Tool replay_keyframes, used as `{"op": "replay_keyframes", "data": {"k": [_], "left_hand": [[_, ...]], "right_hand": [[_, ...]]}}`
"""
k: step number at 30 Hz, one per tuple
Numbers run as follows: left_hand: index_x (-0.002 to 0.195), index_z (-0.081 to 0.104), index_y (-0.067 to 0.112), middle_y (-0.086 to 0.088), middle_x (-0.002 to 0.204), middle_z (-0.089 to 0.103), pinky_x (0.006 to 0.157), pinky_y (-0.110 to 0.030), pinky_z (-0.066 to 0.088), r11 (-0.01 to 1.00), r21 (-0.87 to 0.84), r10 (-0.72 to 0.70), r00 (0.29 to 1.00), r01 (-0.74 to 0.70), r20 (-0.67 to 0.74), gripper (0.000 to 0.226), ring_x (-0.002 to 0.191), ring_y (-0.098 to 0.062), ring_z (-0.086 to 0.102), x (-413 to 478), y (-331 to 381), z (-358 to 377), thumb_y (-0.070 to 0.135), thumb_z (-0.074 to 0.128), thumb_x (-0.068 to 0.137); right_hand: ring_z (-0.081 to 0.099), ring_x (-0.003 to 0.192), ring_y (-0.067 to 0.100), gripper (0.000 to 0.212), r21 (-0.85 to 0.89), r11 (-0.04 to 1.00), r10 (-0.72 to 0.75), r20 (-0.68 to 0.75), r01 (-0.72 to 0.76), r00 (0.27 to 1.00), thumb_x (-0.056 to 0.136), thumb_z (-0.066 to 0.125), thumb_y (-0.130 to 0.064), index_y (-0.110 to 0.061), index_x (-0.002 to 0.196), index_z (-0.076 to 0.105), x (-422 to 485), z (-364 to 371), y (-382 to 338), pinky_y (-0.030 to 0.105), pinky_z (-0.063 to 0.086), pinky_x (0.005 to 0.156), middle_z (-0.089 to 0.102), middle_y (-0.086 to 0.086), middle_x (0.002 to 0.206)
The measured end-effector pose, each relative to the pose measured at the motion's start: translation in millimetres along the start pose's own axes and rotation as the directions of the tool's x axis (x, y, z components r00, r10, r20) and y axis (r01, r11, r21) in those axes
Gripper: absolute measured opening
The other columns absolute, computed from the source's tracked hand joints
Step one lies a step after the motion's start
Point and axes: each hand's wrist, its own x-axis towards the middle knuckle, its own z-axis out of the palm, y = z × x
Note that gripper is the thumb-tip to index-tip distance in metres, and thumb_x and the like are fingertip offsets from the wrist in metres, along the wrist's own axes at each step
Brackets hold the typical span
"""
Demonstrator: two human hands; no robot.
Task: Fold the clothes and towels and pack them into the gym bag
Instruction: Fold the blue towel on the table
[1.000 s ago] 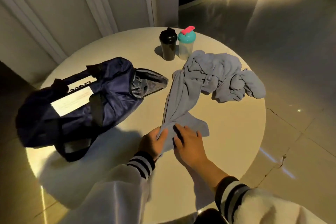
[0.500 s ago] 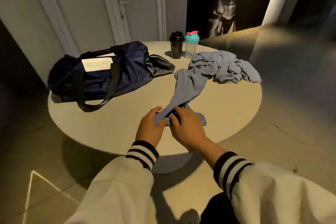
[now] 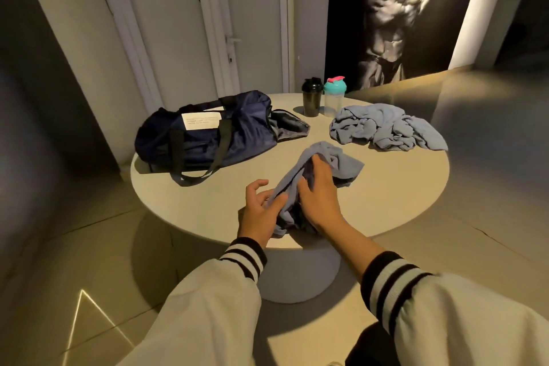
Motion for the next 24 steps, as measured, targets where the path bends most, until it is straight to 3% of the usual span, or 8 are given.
{"op": "replay_keyframes", "data": {"k": [3,6,12,17,19,21,23,24], "left_hand": [[0.123,0.039,0.041,0.011,0.118,0.060,0.071,-0.037,0.062,0.999,-0.034,-0.007,1.000,0.006,-0.013,0.050,0.102,-0.014,0.064,4,-4,3,0.029,0.073,0.089],[0.111,0.044,0.045,0.012,0.111,0.064,0.085,-0.045,0.060,0.999,0.052,-0.007,0.998,0.011,-0.063,0.035,0.102,-0.018,0.065,9,-7,3,0.027,0.068,0.093],[0.096,0.062,0.034,0.005,0.104,0.067,0.095,-0.048,0.055,0.994,0.111,0.022,0.987,-0.004,-0.159,0.013,0.100,-0.019,0.065,12,-9,1,0.022,0.059,0.099],[0.109,0.067,0.030,0.003,0.116,0.068,0.099,-0.040,0.054,0.992,-0.111,0.051,0.998,-0.055,-0.039,0.024,0.112,-0.022,0.063,6,-12,-8,0.016,0.071,0.091],[0.116,0.063,0.032,0.007,0.139,0.052,0.104,-0.024,0.045,0.984,0.094,0.145,0.987,-0.151,0.075,0.037,0.125,-0.015,0.052,3,-13,-8,0.011,0.074,0.087],[0.115,0.060,0.042,0.011,0.155,0.027,0.109,-0.023,0.034,0.864,0.440,0.237,0.969,-0.246,0.076,0.044,0.135,-0.013,0.036,2,-17,-3,0.012,0.075,0.086],[0.108,0.060,0.049,0.018,0.152,0.019,0.115,-0.035,0.026,0.762,0.626,0.269,0.960,-0.165,-0.075,0.042,0.137,-0.016,0.024,-3,-18,7,0.013,0.070,0.089],[0.104,0.062,0.049,0.020,0.144,0.022,0.113,-0.038,0.029,0.803,0.590,0.225,0.959,-0.083,-0.171,0.038,0.132,-0.019,0.027,-5,-18,11,0.014,0.069,0.089]], "right_hand": [[0.051,0.126,0.029,0.040,-0.144,0.988,0.081,0.210,-0.051,0.974,0.102,0.042,-0.034,-0.025,0.142,0.042,16,7,-1,0.050,0.039,0.108,0.053,0.003,0.142],[0.054,0.118,0.031,0.033,-0.165,0.969,0.227,0.308,-0.183,0.924,0.102,0.041,-0.042,-0.032,0.133,0.033,10,7,8,0.053,0.034,0.107,0.058,-0.003,0.122],[0.059,0.110,0.034,0.041,-0.223,0.973,0.122,0.255,-0.064,0.959,0.103,0.038,-0.043,-0.035,0.143,0.034,-9,10,27,0.045,0.049,0.092,0.062,0.007,0.131],[0.041,0.129,0.038,0.054,-0.365,0.917,0.243,0.199,-0.159,0.949,0.104,0.033,-0.042,-0.030,0.156,0.021,-11,8,24,0.046,0.036,0.103,0.044,0.015,0.150],[0.032,0.138,0.040,0.062,-0.417,0.882,0.325,0.208,-0.217,0.923,0.105,0.031,-0.044,-0.028,0.160,0.006,-10,9,21,0.050,0.029,0.109,0.033,0.017,0.157],[0.028,0.139,0.044,0.062,-0.457,0.860,0.361,0.225,-0.229,0.905,0.105,0.029,-0.043,-0.028,0.160,0.004,-7,10,19,0.052,0.027,0.111,0.029,0.018,0.159],[0.033,0.137,0.042,0.054,-0.507,0.846,0.335,0.258,-0.168,0.906,0.105,0.030,-0.038,-0.024,0.157,0.022,-3,10,21,0.049,0.027,0.112,0.035,0.019,0.155],[0.038,0.132,0.040,0.048,-0.536,0.835,0.311,0.277,-0.122,0.909,0.104,0.033,-0.033,-0.020,0.150,0.037,-1,8,24,0.047,0.029,0.110,0.041,0.019,0.150]]}}
